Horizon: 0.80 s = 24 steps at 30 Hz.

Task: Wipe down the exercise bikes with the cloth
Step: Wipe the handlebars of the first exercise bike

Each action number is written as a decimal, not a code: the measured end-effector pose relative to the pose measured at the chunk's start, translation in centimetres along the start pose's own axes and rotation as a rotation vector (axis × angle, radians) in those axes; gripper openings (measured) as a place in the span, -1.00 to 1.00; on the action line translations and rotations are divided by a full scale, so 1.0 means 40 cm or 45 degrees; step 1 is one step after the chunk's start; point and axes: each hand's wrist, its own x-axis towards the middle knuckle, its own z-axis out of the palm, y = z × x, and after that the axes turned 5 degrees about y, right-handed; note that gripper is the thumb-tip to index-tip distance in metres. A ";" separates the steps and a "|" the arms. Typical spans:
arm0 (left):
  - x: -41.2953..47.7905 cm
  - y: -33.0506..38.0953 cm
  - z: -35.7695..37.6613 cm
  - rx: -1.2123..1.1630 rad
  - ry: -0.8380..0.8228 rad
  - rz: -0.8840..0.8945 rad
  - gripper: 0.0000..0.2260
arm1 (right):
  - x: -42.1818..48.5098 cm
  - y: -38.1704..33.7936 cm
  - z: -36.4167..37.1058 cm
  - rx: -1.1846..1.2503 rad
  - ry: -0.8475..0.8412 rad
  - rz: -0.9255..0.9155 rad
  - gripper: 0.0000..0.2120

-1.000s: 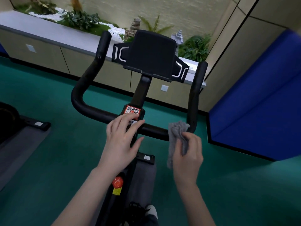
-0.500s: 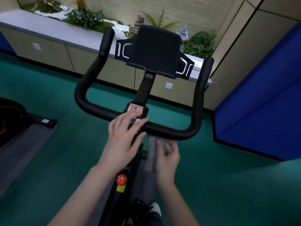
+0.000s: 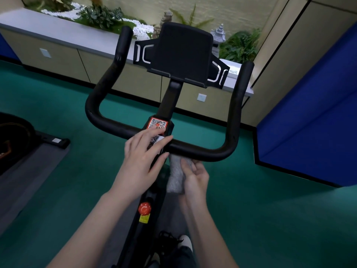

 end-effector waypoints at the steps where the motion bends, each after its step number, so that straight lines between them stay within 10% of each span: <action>1: 0.000 -0.001 0.000 0.002 -0.002 0.001 -0.64 | -0.001 -0.012 -0.015 -0.006 0.010 -0.026 -0.89; 24: 0.036 0.074 0.025 0.168 0.033 0.220 -0.62 | 0.022 -0.076 -0.120 -0.160 0.240 -0.209 -0.84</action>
